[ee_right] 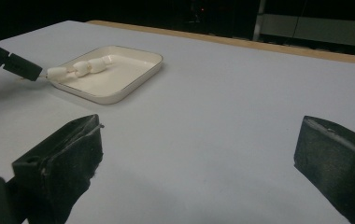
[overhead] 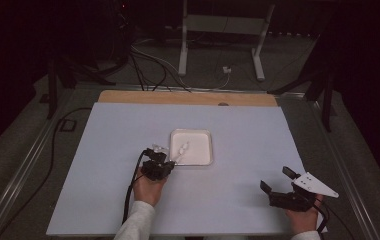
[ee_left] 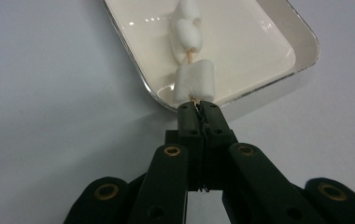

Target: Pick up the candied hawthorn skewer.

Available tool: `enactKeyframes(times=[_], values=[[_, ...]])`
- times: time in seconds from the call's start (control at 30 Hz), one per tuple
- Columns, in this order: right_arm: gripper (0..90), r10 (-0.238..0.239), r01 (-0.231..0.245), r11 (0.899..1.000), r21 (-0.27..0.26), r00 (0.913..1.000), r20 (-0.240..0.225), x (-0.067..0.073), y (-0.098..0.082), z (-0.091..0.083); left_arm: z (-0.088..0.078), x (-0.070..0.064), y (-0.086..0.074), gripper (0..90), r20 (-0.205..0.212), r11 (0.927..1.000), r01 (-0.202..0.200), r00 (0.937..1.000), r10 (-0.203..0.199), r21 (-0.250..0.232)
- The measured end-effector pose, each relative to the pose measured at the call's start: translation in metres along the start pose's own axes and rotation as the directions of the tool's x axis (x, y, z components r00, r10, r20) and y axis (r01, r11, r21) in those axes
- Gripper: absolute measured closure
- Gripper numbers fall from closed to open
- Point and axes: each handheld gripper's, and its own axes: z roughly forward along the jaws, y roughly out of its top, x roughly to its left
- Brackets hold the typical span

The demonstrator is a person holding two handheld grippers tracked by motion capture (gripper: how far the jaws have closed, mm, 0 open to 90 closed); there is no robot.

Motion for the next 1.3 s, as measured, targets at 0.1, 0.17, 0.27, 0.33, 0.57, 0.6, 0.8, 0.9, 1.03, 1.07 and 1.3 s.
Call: enactKeyframes(times=[0.1,0.17,0.27,0.33,0.57,0.6,0.8,0.9,1.03,1.07,1.3], values=[[1.2,0.0,0.0,1.0,0.0,1.0,0.0,0.0,0.0,0.0,0.002,-0.001,0.0,90.0,0.005,0.9999,-0.002,1.0,0.002,0.01],[1.2,0.0,0.0,1.0,0.0,1.0,0.0,0.0,0.0,0.0,0.004,-0.001,0.0,90.0,0.003,0.9998,-0.006,1.0,0.006,0.018],[1.2,0.0,0.0,1.0,-0.001,1.0,0.001,0.0,0.0,0.0,0.007,-0.002,-0.001,89.8,-0.001,0.9994,-0.011,0.9999,0.011,0.034],[1.2,0.001,-0.001,1.0,-0.001,1.0,0.001,0.0,0.0,0.0,0.008,-0.002,-0.001,89.5,-0.002,0.9992,-0.014,0.9999,0.014,0.038],[1.2,0.0,0.0,1.0,0.002,1.0,0.001,0.001,0.0,0.0,0.009,-0.005,0.0,88.8,-0.015,0.9971,-0.05,0.9986,0.051,0.057],[1.2,0.0,0.0,1.0,0.002,1.0,0.001,0.001,0.0,0.0,0.011,-0.006,-0.001,84.6,-0.027,0.9956,-0.061,0.9977,0.063,0.072],[1.8,0.003,-0.003,1.0,0.0,1.0,0.005,0.0,0.0,0.0,0.013,-0.004,-0.003,90.0,-0.035,0.997,-0.048,0.9981,0.05,0.06],[1.8,0.002,-0.002,1.0,0.001,1.0,0.005,0.0,0.0,0.0,0.013,-0.004,-0.003,90.0,-0.029,0.9973,-0.044,0.9985,0.046,0.058],[1.8,0.002,-0.002,1.0,0.001,1.0,0.004,-0.001,0.0,0.0,0.009,-0.004,-0.003,90.0,-0.017,0.998,-0.05,0.9986,0.05,0.039],[1.9,0.003,-0.003,1.0,0.002,1.0,0.004,0.0,0.0,0.0,0.007,-0.004,-0.003,90.0,-0.013,0.9983,-0.049,0.9987,0.05,0.03],[1.8,0.039,-0.039,0.999,-0.007,0.9989,-0.025,0.003,0.002,0.002,-0.006,-0.004,-0.002,90.0,0.018,0.9987,-0.028,0.9994,0.029,-0.041]])
